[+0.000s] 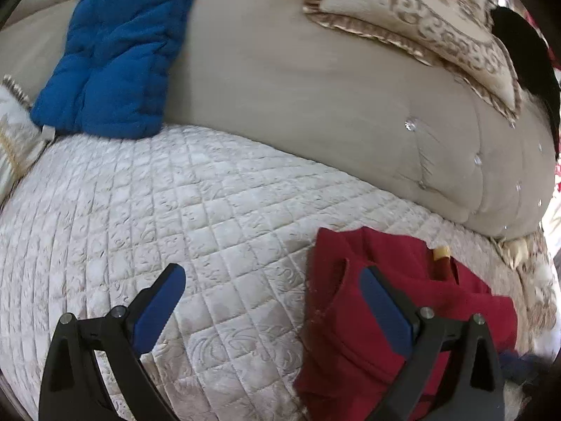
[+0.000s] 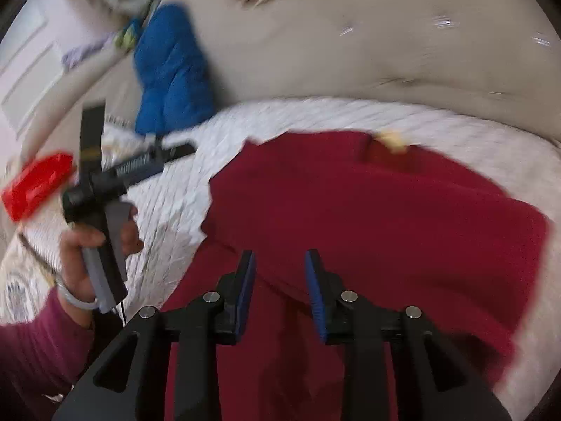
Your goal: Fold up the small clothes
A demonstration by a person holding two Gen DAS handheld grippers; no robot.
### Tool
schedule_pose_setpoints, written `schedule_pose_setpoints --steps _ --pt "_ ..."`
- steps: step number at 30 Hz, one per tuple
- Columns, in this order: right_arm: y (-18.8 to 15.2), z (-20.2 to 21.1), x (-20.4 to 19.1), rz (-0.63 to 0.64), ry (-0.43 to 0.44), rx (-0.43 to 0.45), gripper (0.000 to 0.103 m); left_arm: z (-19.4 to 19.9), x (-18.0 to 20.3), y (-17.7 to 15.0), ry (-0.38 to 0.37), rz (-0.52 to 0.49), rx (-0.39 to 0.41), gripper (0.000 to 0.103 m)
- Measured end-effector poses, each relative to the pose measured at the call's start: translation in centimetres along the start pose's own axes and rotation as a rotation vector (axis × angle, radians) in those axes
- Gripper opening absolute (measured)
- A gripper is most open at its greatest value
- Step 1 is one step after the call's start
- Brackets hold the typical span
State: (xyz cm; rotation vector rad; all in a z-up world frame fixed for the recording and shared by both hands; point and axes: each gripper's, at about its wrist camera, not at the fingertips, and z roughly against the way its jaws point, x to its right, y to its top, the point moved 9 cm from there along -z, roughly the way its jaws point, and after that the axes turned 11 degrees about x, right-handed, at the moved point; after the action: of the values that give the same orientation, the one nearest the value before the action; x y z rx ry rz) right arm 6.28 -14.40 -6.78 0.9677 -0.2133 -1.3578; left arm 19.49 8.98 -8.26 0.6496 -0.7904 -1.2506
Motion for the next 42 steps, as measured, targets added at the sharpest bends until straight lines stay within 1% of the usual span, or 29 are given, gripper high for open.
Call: schedule_pose_setpoints --steps 1,2,3,5,7,8,9,10,11,12,13,14,15,16,17,18,21,22,23,25,27,28,30,31,34,37,39,41,42 --pt "0.7 1.7 1.3 -0.016 -0.048 0.044 0.011 0.0 0.2 -0.1 -0.001 -0.004 -0.002 0.101" --pt "1.7 3.1 3.2 -0.035 -0.12 0.082 0.017 -0.1 0.3 -0.2 -0.004 -0.004 -0.004 0.101" --pt "2.8 3.3 4.5 -0.055 -0.179 0.099 0.027 -0.1 0.5 -0.3 -0.008 -0.004 -0.009 0.101" --pt "3.1 4.6 9.0 -0.143 -0.321 0.122 0.041 -0.4 0.9 -0.7 -0.005 -0.015 -0.023 0.101" --pt "2.5 3.8 13.0 -0.288 -0.378 0.091 0.042 -0.6 1.1 -1.0 0.001 -0.035 -0.029 0.101" --pt "1.9 2.8 14.2 -0.364 -0.368 0.069 0.042 -0.6 1.2 -1.1 0.003 -0.045 -0.03 0.101" --pt "1.7 2.1 14.8 -0.402 -0.347 0.056 0.042 -0.8 1.4 -1.2 0.007 -0.054 -0.032 0.101" --pt "1.4 0.9 14.9 -0.43 -0.313 0.042 0.042 -0.9 1.4 -1.3 0.01 -0.059 -0.034 0.101" --pt "1.3 0.0 14.8 -0.427 -0.304 0.025 0.038 -1.0 1.4 -1.3 0.011 -0.061 -0.036 0.101" --pt "1.4 -0.8 14.4 -0.404 -0.316 0.018 0.018 -1.1 1.5 -1.4 0.011 -0.063 -0.038 0.101" --pt "1.9 -0.9 13.9 -0.337 -0.335 0.02 0.006 -1.1 1.5 -1.5 0.01 -0.066 -0.04 0.101" --pt "2.7 -0.6 13.4 -0.26 -0.355 0.03 0.0 -1.2 1.6 -1.6 0.012 -0.073 -0.043 0.101" --pt "3.7 0.4 13.4 -0.186 -0.408 0.058 0.0 -1.3 1.7 -1.7 0.013 -0.08 -0.045 0.101" --pt "3.9 1.4 14.4 -0.154 -0.449 0.077 0.0 -1.3 1.8 -1.8 0.014 -0.085 -0.046 0.101" --pt "4.2 2.4 15.5 -0.137 -0.501 0.1 0.0 -1.4 1.9 -1.9 0.016 -0.094 -0.049 0.101" --pt "4.0 2.8 16.2 -0.154 -0.518 0.108 0.0 -1.6 2.2 -2.2 0.017 -0.107 -0.057 0.101" --pt "2.1 1.8 18.1 -0.209 -0.52 0.045 0.0 -1.6 3.0 -2.9 0.009 -0.144 -0.072 0.101" --pt "1.9 2.1 18.1 -0.225 -0.521 0.05 0.001 -1.5 3.3 -3.0 0.004 -0.154 -0.07 0.101" --pt "1.8 3.0 18.0 -0.248 -0.519 0.073 0.006 -1.3 3.5 -3.0 -0.001 -0.164 -0.065 0.101" --pt "2.1 5.5 17.4 -0.287 -0.534 0.143 0.009 -1.3 4.0 -3.4 -0.007 -0.186 -0.066 0.101" --pt "2.0 7.3 16.2 -0.282 -0.513 0.185 0.012 -1.8 4.2 -4.1 0.01 -0.219 -0.089 0.101" --pt "1.9 7.4 15.1 -0.261 -0.478 0.178 0.012 -2.1 4.2 -4.4 0.022 -0.233 -0.099 0.101" --pt "0.9 6.2 13.5 -0.19 -0.441 0.08 0.012 -2.9 4.0 -5.3 0.061 -0.267 -0.13 0.102" --pt "-0.2 5.5 13.2 -0.138 -0.464 0.018 0.012 -3.1 3.8 -5.6 0.068 -0.273 -0.138 0.102" --pt "-3.2 4.7 14.2 -0.019 -0.609 -0.113 0.012 -3.4 3.4 -6.2 0.072 -0.267 -0.159 0.102" --pt "-4.2 6.8 14.3 -0.06 -0.62 -0.13 0.012 -3.2 3.2 -5.9 0.077 -0.258 -0.148 0.101" --pt "-3.5 8.5 14.2 -0.115 -0.592 -0.062 0.012 -3.2 3.2 -5.7 0.073 -0.241 -0.143 0.101" --pt "-1.5 9.8 13.8 -0.156 -0.566 0.06 0.013 -3.0 3.4 -5.5 0.059 -0.227 -0.136 0.101" --pt "-0.6 9.8 13.5 -0.162 -0.552 0.099 0.013 -2.8 3.5 -5.3 0.049 -0.221 -0.128 0.101"
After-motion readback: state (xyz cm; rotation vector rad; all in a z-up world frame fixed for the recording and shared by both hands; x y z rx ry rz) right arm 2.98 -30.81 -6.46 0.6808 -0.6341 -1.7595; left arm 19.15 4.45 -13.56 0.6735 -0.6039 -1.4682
